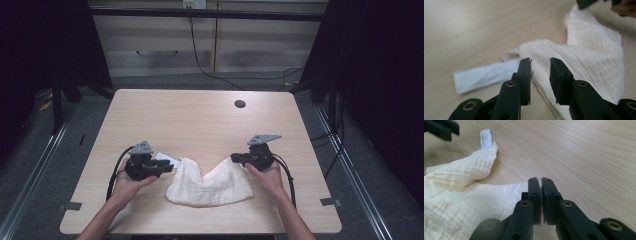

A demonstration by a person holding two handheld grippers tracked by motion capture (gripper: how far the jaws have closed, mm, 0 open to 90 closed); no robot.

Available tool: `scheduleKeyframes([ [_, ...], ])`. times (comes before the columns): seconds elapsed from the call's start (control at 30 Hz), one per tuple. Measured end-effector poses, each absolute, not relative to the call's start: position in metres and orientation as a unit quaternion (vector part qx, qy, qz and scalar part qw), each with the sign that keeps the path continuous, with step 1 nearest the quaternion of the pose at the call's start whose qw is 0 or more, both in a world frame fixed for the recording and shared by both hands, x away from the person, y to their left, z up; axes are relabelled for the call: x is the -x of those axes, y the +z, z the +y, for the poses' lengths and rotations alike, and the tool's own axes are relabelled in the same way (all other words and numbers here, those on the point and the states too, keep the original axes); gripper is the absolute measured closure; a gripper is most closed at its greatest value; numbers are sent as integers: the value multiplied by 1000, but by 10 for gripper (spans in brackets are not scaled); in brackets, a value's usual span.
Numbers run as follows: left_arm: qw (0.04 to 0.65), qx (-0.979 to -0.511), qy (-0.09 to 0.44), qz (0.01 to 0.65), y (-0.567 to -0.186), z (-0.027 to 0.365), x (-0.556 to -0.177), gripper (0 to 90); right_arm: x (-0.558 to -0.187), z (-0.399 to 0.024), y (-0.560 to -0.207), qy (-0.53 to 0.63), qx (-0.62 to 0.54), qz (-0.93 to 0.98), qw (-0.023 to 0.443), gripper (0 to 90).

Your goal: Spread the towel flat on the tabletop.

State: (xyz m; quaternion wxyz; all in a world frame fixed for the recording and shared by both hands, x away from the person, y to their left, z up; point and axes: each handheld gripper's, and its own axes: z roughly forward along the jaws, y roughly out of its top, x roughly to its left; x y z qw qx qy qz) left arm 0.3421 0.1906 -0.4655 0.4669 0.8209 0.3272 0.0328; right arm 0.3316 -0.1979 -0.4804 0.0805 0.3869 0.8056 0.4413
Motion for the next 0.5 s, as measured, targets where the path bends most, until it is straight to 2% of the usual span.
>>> scheduleKeyframes([
  [0.13, 469, -815, 19, 340, -471, 178, -366, 696, -332, -196, -481, 439, -389, 806, 77, 866],
  [0.23, 452, -827, 18, 333, -481, 167, -377, 673, -332, -194, -483, 439, -385, 808, 76, 866],
  [0.5, 416, -850, 30, 321, -494, 150, -378, 600, -333, -195, -483, 441, -385, 807, 74, 864],
])
